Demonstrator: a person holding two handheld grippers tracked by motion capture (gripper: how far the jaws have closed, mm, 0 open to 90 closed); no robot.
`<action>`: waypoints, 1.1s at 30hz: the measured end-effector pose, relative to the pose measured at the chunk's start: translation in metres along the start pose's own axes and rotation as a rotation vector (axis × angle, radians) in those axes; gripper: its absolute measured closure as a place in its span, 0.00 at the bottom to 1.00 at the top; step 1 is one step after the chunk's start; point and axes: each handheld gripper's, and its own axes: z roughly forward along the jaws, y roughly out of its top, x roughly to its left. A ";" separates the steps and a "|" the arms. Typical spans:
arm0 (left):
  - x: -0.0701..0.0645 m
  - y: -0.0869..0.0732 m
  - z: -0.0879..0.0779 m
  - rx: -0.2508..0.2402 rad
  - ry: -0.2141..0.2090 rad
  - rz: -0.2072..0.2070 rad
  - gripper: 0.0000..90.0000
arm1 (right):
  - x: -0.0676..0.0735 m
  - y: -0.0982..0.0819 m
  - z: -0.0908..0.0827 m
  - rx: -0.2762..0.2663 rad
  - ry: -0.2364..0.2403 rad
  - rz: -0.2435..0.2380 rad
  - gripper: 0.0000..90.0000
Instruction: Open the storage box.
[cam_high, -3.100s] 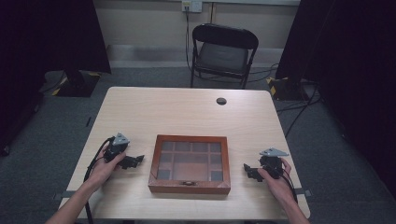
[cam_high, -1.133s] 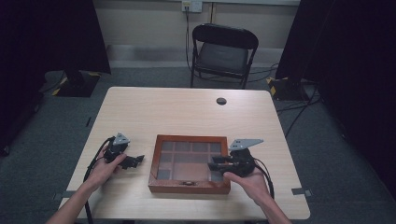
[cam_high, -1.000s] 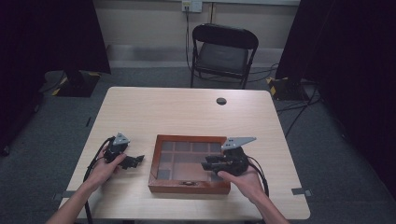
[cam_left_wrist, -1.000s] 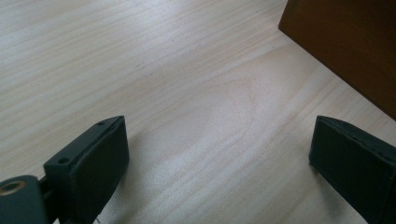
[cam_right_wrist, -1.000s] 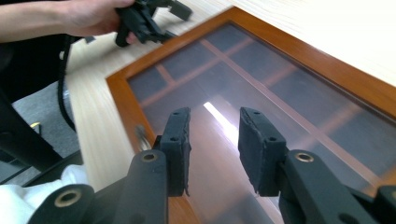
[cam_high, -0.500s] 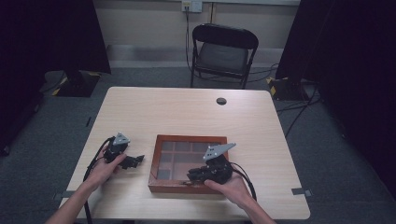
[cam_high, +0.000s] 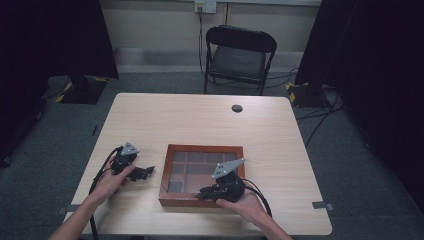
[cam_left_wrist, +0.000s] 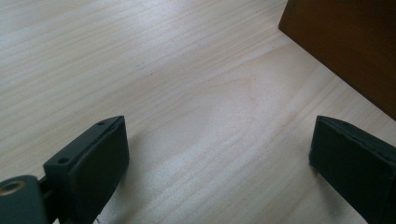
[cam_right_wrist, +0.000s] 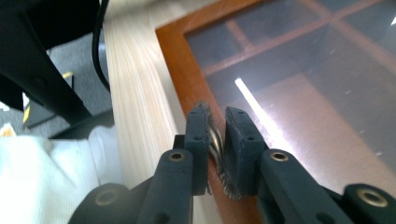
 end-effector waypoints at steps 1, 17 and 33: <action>0.000 0.000 0.000 -0.002 -0.001 -0.002 0.05 | 0.000 0.000 0.000 0.001 0.001 -0.001 0.89; 0.000 0.000 0.000 -0.002 -0.002 -0.004 0.05 | 0.000 0.001 0.000 0.007 0.001 -0.015 0.91; 0.000 0.000 0.000 -0.002 -0.002 -0.004 0.05 | 0.001 0.005 -0.007 0.002 0.026 -0.003 0.91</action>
